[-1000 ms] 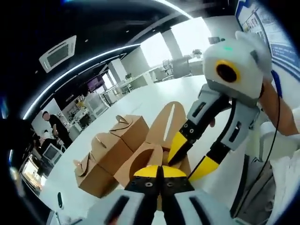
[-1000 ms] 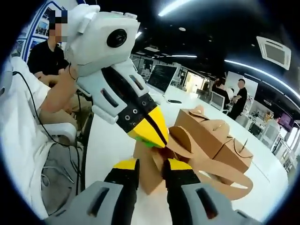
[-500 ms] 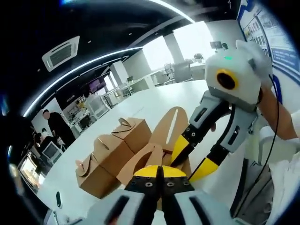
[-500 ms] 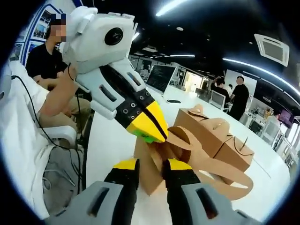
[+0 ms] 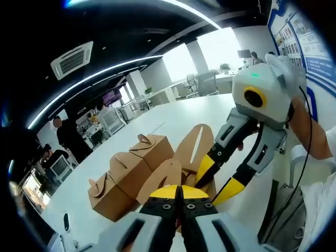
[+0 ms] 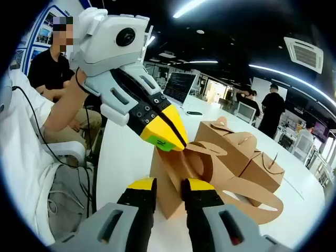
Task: Pick up one paper box from the group, open the paper box, and remove the item inside
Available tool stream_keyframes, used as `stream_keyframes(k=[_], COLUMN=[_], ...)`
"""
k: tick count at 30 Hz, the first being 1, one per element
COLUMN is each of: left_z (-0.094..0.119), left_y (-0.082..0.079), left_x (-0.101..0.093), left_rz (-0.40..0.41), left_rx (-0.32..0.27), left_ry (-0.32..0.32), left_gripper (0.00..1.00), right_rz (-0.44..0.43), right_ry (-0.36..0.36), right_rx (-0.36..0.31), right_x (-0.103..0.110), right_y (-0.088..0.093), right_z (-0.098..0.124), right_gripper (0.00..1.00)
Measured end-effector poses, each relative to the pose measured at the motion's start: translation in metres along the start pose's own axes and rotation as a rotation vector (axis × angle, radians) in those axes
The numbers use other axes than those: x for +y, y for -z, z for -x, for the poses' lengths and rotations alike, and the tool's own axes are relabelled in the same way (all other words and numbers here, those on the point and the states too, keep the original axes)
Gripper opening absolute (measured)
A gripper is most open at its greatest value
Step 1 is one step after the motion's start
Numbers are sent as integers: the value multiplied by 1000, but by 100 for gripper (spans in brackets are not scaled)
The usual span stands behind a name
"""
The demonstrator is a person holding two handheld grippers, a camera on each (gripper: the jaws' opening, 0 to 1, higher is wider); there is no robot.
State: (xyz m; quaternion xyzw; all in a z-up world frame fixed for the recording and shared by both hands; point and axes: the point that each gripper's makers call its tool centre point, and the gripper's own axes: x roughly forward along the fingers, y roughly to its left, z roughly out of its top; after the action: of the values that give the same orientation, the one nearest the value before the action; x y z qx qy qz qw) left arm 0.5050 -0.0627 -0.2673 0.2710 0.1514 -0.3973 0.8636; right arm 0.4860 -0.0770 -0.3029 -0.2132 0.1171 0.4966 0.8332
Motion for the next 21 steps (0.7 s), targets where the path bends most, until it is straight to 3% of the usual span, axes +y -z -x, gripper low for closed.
stream_keyframes(k=[15,21], left_z=[9,13], left_y=[-4,-3], left_x=[6,15], left_rz=[10,60], left_rx=[-47,-78], left_ry=[-39,-34], left_gripper=[3,3], right_rz=[-8,-6], right_ry=[5,5], right_rx=[8,6], right_x=[0,1], right_y=[0,0], right_z=[-1,-1], right_gripper=[22,22])
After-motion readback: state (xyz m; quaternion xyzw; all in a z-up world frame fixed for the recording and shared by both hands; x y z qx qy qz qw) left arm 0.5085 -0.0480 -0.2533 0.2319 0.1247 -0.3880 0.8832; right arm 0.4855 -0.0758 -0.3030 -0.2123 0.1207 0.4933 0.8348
